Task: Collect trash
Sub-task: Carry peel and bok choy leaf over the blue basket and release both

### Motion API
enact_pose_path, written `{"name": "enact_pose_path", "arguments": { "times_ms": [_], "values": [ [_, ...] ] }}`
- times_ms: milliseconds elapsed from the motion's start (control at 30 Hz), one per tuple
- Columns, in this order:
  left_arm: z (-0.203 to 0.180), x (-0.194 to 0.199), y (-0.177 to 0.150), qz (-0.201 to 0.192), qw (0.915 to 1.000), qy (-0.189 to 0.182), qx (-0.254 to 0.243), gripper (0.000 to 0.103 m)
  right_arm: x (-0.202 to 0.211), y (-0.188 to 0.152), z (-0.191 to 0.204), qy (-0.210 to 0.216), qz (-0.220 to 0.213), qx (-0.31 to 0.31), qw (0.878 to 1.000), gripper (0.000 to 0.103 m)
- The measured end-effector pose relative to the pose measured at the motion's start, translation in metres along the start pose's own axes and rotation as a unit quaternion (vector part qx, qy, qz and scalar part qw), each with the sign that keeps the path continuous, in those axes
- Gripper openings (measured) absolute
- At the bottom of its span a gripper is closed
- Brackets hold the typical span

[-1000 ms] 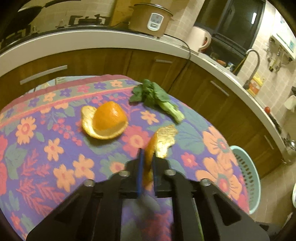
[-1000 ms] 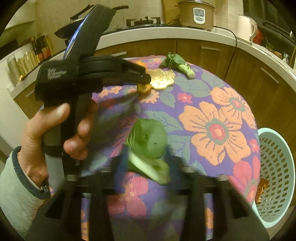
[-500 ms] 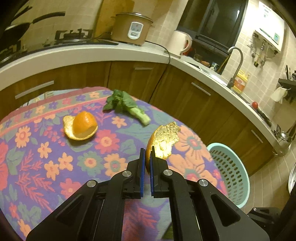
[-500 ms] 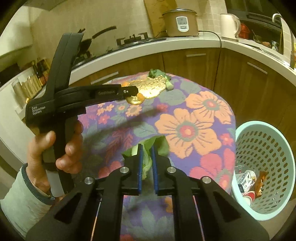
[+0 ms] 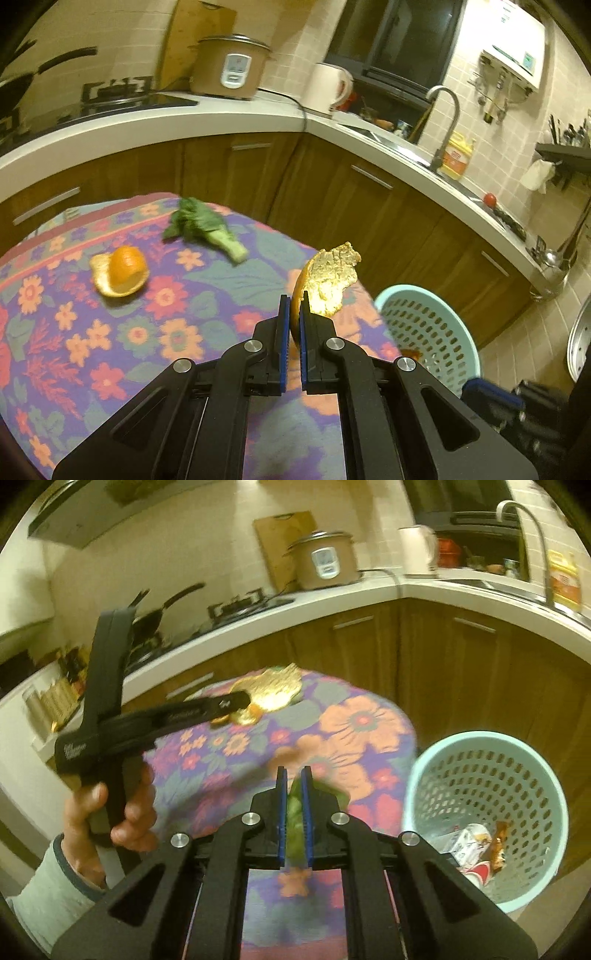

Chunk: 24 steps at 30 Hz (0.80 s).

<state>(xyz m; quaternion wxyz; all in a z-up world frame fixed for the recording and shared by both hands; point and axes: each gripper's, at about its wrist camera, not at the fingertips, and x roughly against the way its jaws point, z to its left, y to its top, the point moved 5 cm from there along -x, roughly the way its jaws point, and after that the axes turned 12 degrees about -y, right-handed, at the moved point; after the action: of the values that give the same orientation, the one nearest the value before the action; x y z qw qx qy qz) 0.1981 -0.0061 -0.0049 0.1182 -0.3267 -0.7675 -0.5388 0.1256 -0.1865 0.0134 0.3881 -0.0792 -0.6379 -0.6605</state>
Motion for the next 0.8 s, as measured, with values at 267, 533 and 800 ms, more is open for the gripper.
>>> {"name": "enact_pose_path", "arguments": {
  "times_ms": [267,533,800],
  "values": [
    [-0.05,-0.039,-0.005,0.027,0.9989,-0.031,-0.025,0.002,0.004,0.007,-0.062,-0.027,-0.014,-0.049,0.998,0.004],
    [-0.103,-0.086,-0.012,0.058,0.9948,-0.057,-0.061,0.002,0.006,0.011,-0.135,-0.081,-0.019,-0.095,0.992,0.004],
    [-0.139,-0.13,-0.034,0.1,0.9869,-0.076,-0.101,0.002,-0.017,-0.005,-0.179,-0.112,0.007,-0.122,0.986,0.004]
  ]
}}
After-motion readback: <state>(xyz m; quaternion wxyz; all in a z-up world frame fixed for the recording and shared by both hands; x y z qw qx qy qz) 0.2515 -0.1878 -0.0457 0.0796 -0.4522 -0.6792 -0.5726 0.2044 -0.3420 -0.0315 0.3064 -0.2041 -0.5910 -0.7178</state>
